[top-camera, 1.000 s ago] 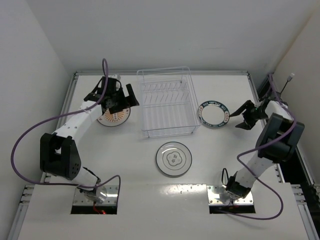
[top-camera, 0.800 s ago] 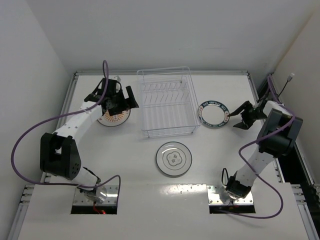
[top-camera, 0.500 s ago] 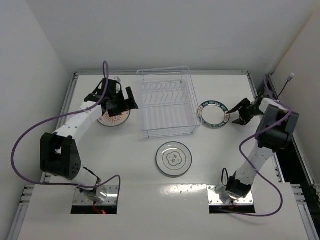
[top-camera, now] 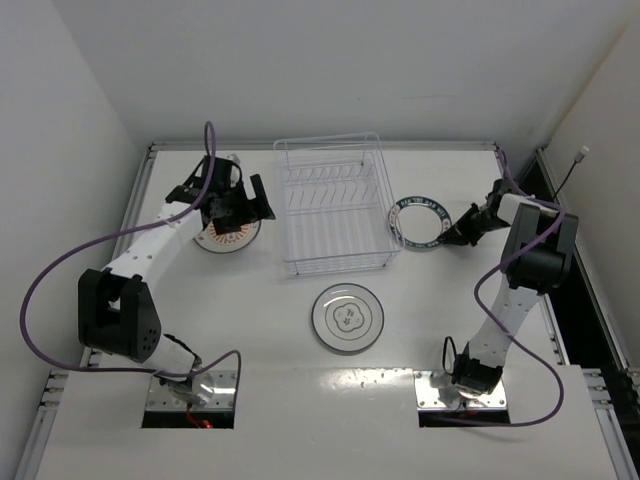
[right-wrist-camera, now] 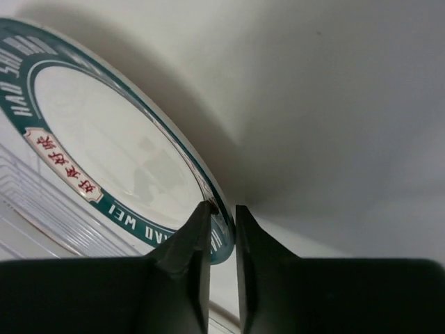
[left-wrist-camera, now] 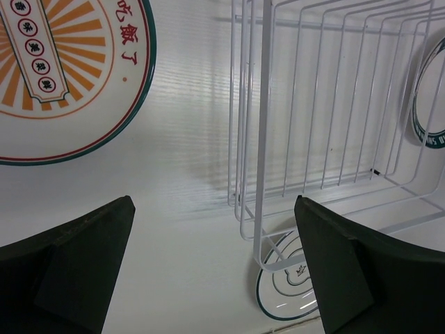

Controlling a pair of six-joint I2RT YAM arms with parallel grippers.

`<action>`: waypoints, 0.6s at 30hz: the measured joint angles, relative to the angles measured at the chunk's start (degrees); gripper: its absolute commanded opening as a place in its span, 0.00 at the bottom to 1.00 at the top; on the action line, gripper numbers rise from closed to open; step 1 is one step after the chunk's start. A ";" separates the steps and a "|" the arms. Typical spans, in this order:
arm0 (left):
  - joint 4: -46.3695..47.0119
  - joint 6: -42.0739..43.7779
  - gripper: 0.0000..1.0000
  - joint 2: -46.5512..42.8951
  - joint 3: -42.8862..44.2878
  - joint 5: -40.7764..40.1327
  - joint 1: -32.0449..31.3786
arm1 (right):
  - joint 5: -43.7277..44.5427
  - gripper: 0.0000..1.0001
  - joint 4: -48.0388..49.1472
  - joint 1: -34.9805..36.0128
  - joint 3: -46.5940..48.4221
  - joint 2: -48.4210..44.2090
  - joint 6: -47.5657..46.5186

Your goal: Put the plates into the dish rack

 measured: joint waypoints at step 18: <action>-2.21 0.13 1.00 0.20 5.38 0.37 0.39 | 10.08 0.00 -4.17 2.64 6.86 -16.24 -1.90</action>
